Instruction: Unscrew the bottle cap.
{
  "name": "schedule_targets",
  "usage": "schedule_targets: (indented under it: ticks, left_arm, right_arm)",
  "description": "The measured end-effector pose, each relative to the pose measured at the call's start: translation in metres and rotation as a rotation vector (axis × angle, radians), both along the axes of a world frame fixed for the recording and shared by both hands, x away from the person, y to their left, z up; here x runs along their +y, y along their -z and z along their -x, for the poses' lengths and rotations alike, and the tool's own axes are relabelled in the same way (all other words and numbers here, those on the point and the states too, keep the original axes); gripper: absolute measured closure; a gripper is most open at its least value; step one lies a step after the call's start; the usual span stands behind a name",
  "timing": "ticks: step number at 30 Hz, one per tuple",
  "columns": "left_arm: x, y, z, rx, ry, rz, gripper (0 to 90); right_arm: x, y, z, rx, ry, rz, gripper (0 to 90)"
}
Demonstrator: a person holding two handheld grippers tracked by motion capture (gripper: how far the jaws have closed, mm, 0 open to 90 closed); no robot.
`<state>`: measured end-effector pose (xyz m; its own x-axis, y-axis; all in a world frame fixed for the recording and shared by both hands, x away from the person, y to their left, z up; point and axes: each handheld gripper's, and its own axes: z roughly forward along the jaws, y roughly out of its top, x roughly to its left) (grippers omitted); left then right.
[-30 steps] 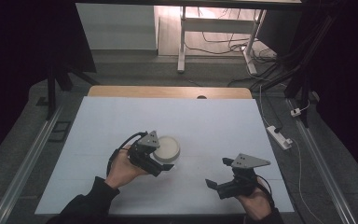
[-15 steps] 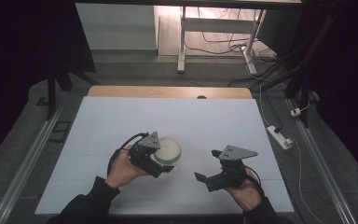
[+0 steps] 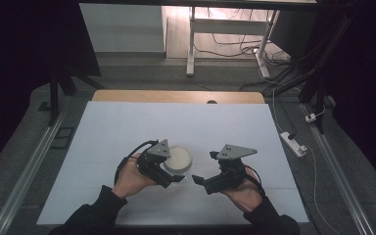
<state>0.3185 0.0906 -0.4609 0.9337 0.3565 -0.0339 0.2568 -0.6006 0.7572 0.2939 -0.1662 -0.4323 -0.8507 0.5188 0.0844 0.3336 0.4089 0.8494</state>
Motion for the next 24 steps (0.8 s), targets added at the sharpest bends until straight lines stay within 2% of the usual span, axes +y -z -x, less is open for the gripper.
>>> schedule_targets:
  ticks: [12,24]
  left_arm:
    - [-0.001,-0.001,0.001,0.001,0.016,-0.007,7.6]
    - [-0.003,0.000,0.001,0.006,0.029,-0.012,7.6]
  right_arm:
    - [0.040,-0.011,-0.008,-0.036,-0.055,0.014,0.0]
    - [0.058,-0.002,-0.020,-0.022,-0.103,0.004,2.2]
